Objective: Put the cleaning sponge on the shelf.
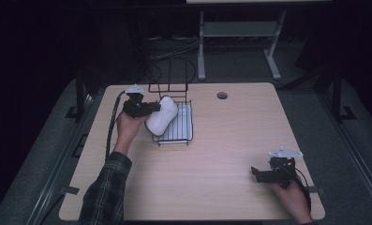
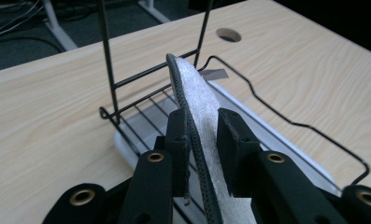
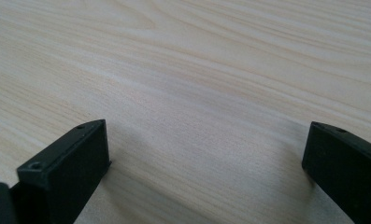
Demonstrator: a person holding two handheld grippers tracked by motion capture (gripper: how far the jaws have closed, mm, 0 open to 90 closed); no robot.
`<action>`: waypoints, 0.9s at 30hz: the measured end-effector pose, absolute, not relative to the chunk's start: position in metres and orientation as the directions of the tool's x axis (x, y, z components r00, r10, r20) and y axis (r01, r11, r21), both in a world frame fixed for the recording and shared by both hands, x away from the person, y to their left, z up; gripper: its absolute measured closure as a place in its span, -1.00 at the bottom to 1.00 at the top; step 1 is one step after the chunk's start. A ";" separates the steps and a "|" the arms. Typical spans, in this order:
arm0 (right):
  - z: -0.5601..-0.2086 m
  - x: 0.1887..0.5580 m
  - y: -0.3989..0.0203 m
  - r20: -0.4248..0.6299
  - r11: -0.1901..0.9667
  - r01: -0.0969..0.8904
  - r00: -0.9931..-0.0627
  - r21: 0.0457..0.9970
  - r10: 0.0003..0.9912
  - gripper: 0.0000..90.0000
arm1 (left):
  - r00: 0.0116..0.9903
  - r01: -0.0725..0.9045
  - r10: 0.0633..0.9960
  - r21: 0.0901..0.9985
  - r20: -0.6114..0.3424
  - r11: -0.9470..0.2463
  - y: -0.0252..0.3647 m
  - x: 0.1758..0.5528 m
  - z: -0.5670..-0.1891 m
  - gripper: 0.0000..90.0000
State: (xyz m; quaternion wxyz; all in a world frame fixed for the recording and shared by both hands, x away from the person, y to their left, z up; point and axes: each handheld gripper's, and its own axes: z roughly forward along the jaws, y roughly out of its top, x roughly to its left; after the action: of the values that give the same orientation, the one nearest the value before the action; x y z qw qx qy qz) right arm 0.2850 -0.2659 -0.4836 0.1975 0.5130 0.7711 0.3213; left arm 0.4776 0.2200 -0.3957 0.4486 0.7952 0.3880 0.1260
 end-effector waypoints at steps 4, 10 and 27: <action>-0.484 0.285 -0.266 0.025 0.267 0.664 -0.396 0.698 0.918 -0.99 | 0.655 0.513 0.743 0.805 -0.141 -0.299 0.222 0.479 -0.398 0.59; -0.484 0.285 -0.266 0.025 0.267 0.664 -0.396 0.698 0.918 -1.00 | 0.643 0.519 0.755 0.800 -0.131 -0.303 0.222 0.480 -0.400 0.56; -0.484 0.285 -0.266 0.025 0.267 0.664 -0.396 0.698 0.918 -1.00 | 0.625 0.541 0.770 0.783 -0.131 -0.306 0.229 0.478 -0.415 0.55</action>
State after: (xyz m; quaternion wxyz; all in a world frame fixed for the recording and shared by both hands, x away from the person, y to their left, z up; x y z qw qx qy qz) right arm 0.2850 -0.2659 -0.4836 0.1975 0.5130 0.7711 0.3212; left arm 0.4781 0.2285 -0.4154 0.4214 0.7967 0.4114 0.1355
